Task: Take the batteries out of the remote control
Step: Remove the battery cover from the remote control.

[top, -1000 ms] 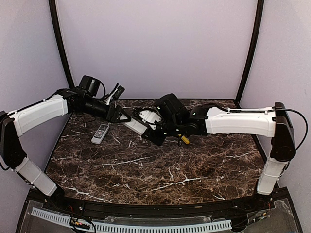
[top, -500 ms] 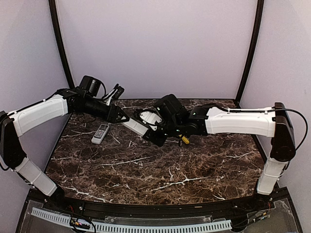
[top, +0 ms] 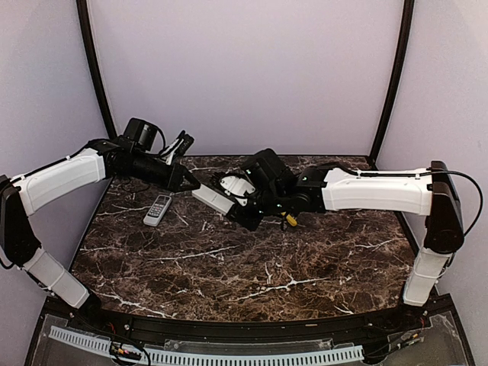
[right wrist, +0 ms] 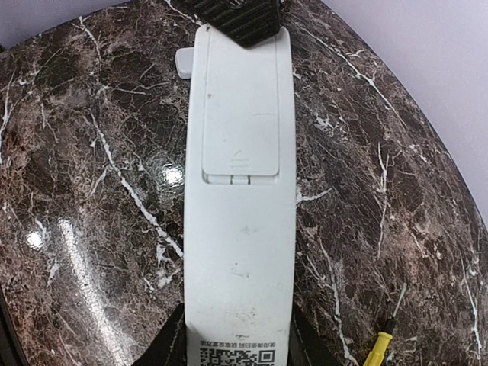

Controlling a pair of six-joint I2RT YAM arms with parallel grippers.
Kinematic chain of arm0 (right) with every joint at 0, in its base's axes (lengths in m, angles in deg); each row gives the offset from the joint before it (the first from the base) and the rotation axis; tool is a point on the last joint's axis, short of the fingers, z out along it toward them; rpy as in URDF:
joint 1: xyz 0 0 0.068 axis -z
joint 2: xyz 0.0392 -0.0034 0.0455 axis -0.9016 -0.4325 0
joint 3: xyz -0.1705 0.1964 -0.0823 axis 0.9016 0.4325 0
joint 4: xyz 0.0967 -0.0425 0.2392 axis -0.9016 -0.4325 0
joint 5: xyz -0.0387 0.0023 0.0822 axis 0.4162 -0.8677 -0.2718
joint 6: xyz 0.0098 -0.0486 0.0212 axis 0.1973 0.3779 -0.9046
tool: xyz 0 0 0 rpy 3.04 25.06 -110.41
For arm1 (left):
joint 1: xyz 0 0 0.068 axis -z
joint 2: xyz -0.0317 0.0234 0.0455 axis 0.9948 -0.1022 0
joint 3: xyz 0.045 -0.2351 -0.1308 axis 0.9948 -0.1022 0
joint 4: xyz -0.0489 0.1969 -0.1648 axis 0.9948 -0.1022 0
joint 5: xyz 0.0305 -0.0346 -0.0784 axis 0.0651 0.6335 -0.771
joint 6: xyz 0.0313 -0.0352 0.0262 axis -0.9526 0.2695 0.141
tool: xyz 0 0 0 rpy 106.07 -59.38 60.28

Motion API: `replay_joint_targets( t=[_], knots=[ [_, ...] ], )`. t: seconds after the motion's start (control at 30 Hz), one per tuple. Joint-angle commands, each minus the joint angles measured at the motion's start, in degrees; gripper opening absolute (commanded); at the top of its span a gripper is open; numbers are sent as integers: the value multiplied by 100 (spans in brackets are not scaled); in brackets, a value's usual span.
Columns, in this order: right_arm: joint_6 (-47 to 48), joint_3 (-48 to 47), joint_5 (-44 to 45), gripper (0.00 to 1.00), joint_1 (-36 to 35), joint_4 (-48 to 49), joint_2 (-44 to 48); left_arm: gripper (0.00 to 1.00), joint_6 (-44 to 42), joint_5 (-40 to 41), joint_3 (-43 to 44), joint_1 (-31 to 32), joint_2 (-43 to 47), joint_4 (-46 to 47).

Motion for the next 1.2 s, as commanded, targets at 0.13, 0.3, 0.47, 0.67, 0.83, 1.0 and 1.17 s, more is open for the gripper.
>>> replay_joint_targets(
  t=[0.13, 0.3, 0.47, 0.67, 0.83, 1.0, 1.17],
  knots=[
    [-19, -65, 168, 0, -38, 325, 71, 16, -7, 49, 123, -4, 153, -131],
    [-31, -8, 212, 0, -43, 325, 98, 10, 40, -118, 119, -69, 158, -90],
    [-61, 39, 247, 0, -44, 333, 99, 4, 193, -551, 76, -213, 160, 39],
    [-66, 75, 307, 0, -40, 349, 97, 1, 309, -771, 61, -353, 133, 123],
    [-44, 55, 339, 0, -44, 342, 60, 21, 378, -892, -22, -416, 206, 288],
    [-13, -31, 278, 0, -43, 342, -5, 74, 538, -1186, -162, -401, 201, 555],
    [16, -104, 258, 0, -43, 344, -15, 94, 421, -837, -33, -213, -19, 255]
  ],
)
